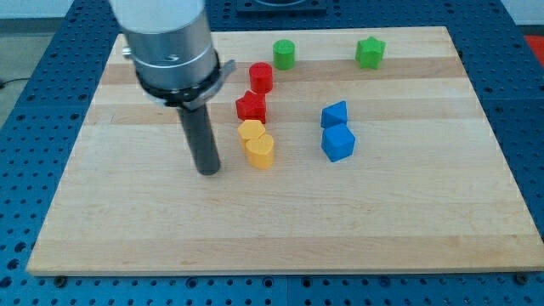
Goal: Move the yellow heart slightly to the right of the yellow hexagon
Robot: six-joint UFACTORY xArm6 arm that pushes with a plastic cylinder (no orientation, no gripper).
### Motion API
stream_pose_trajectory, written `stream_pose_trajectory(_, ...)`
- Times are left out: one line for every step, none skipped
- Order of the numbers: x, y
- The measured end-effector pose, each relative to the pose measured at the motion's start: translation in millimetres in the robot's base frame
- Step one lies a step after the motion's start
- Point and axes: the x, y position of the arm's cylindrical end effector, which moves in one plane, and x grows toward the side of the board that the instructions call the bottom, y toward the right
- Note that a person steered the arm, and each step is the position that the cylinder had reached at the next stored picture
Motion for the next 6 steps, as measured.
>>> stream_pose_trajectory(-2,15)
stream_pose_trajectory(-2,39)
stream_pose_trajectory(-2,61)
stream_pose_trajectory(-2,74)
stream_pose_trajectory(-1,74)
stream_pose_trajectory(-1,79)
